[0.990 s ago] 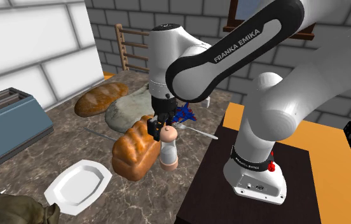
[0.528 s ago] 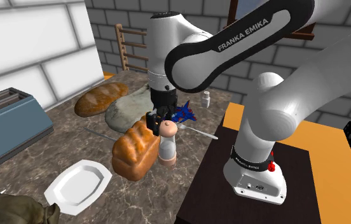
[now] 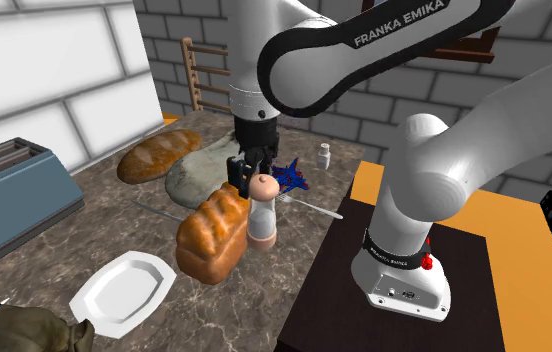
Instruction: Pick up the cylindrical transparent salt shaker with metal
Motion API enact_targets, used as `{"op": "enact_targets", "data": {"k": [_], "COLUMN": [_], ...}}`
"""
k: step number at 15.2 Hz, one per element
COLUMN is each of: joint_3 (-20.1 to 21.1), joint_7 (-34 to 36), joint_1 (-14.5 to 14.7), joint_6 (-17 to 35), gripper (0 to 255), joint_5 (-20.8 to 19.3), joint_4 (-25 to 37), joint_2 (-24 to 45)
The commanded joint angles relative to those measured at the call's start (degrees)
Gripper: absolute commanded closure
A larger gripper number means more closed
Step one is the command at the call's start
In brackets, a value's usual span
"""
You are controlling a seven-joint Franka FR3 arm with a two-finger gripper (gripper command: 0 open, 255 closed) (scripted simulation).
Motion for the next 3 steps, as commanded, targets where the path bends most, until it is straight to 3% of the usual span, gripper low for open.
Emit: {"op": "enact_targets", "data": {"k": [1, 3], "joint_3": [-0.37, -0.39], "joint_7": [-0.03, -0.03], "joint_1": [-0.11, -0.12], "joint_6": [-2.35, -2.49], "gripper": [255, 255], "joint_5": [-0.33, -0.35], "joint_4": [1.26, 1.35], "joint_2": [-1.08, -1.13]}}
